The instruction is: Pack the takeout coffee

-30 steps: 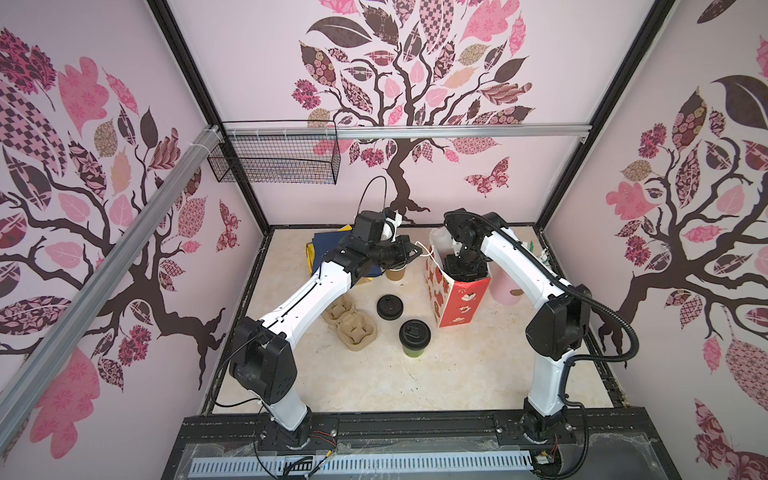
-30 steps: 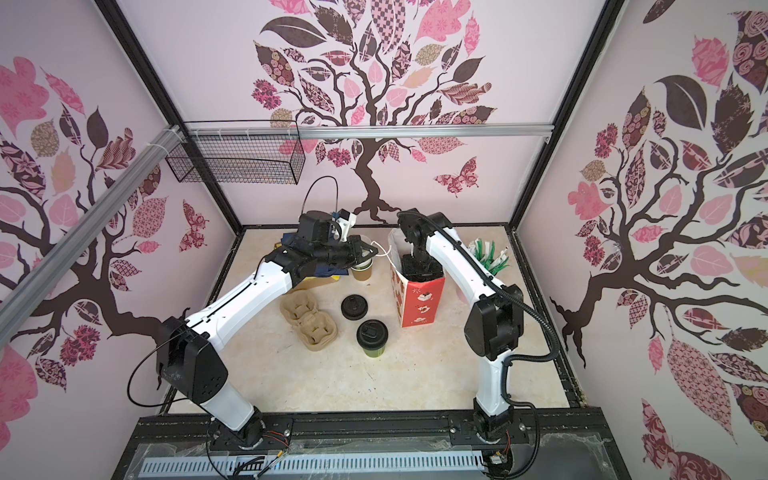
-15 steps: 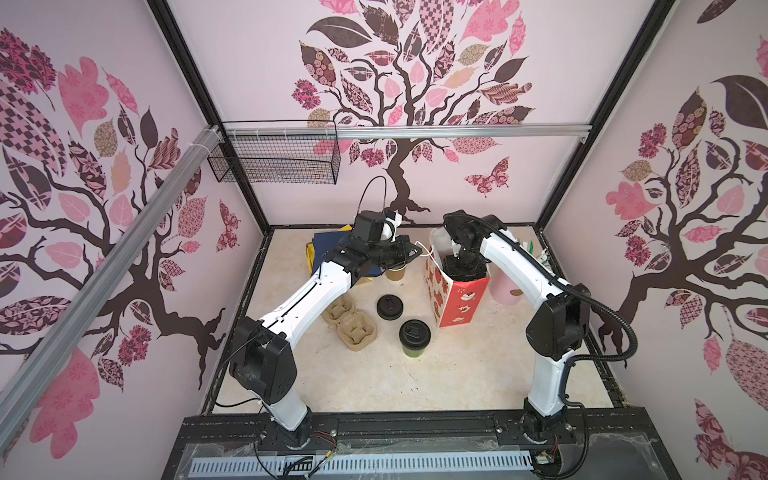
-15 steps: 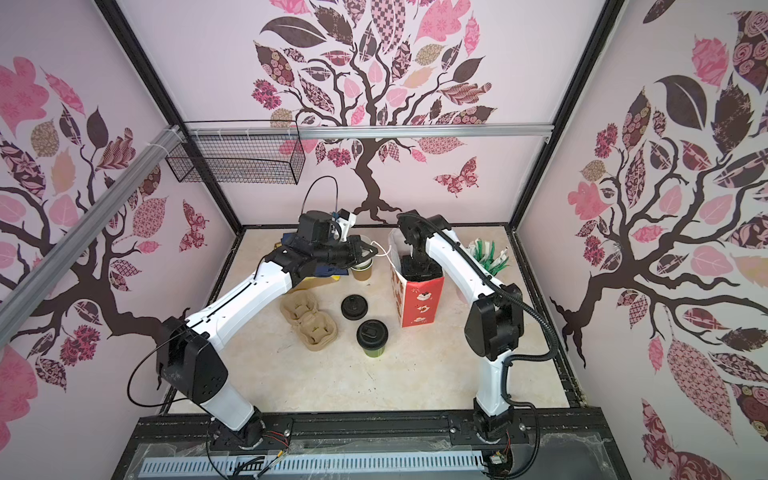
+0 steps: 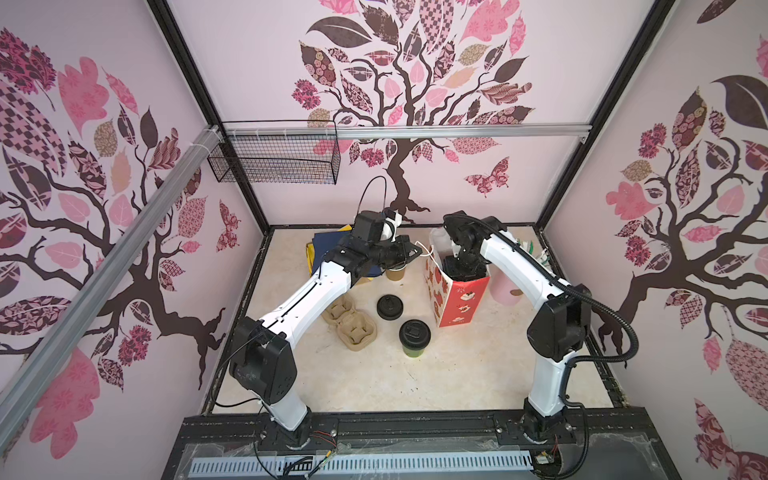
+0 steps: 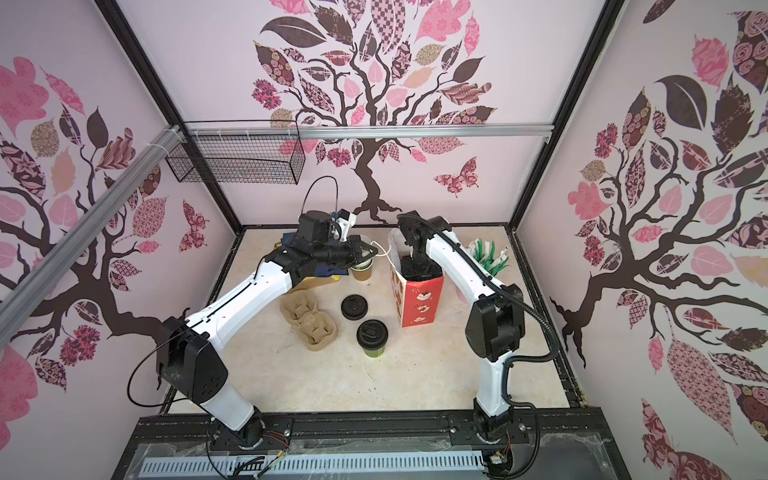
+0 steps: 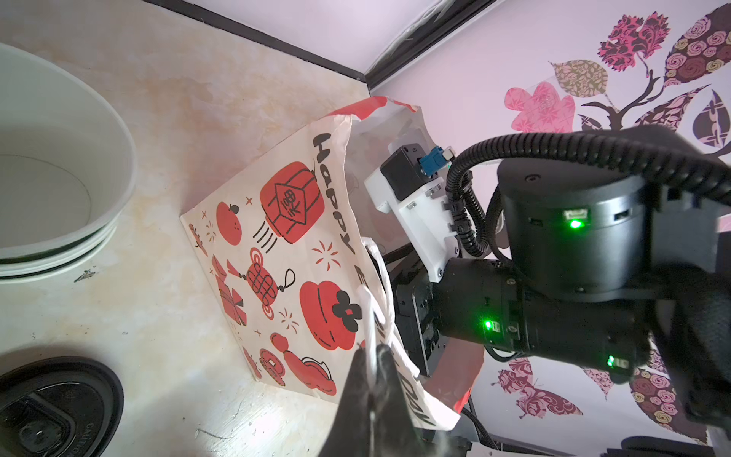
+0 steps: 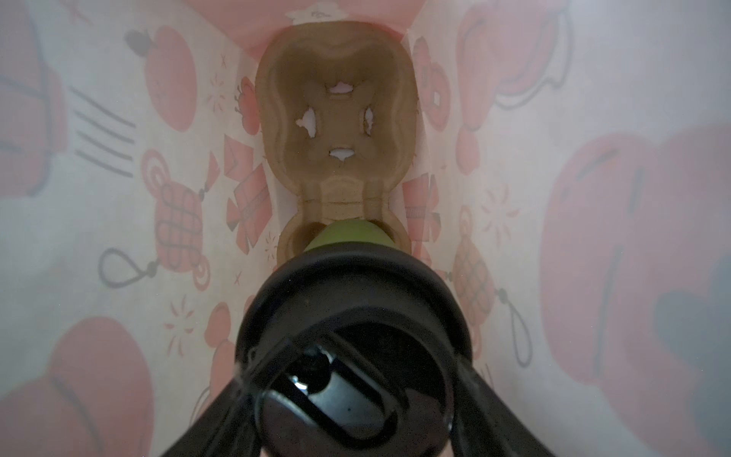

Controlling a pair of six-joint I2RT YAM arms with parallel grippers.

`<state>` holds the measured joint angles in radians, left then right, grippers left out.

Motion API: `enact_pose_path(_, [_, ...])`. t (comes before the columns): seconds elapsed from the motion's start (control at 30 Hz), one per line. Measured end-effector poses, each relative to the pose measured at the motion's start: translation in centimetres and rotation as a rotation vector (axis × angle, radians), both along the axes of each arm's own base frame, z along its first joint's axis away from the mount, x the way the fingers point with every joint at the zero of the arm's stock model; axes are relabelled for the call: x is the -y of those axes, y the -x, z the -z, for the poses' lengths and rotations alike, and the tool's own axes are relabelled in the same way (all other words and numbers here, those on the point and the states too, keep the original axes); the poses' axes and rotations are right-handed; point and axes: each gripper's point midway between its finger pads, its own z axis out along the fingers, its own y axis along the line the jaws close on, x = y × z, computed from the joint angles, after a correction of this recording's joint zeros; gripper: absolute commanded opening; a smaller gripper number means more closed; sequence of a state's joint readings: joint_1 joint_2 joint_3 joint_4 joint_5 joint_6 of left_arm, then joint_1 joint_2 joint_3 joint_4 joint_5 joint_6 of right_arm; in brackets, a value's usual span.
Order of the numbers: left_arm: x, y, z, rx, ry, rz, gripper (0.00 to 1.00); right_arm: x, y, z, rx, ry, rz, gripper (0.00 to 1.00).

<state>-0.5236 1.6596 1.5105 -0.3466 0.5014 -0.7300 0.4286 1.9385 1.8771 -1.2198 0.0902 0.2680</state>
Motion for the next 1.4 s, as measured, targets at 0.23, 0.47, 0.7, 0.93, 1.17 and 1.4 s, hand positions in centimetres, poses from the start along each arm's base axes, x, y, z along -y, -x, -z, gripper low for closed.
enact_pose_path(0.23, [0.0,0.0,0.0,0.0,0.0,0.0,0.0,0.0,0.0,0.0,0.004,-0.002,0.0,0.65])
enact_pose_path(0.47, [0.0,0.0,0.0,0.0,0.0,-0.001,0.0,0.1,0.0,-0.8,0.001,0.004,0.001,0.65])
enact_pose_path(0.7, [0.0,0.0,0.0,-0.001,-0.001,-0.001,0.0,0.7,-0.1,-2.4,0.013,0.019,0.011,0.66])
enact_pose_path(0.93, [0.0,0.0,0.0,-0.001,-0.001,0.0,0.0,0.9,0.9,-2.0,-0.029,0.023,0.01,0.66])
enact_pose_path(1.17, [0.0,0.0,0.1,-0.002,-0.002,0.0,0.0,0.8,1.6,-0.4,-0.076,0.018,0.005,0.66])
enact_pose_path(1.4, [-0.1,0.1,0.2,-0.008,-0.006,-0.001,0.0,0.8,1.0,0.0,-0.055,0.018,0.006,0.65])
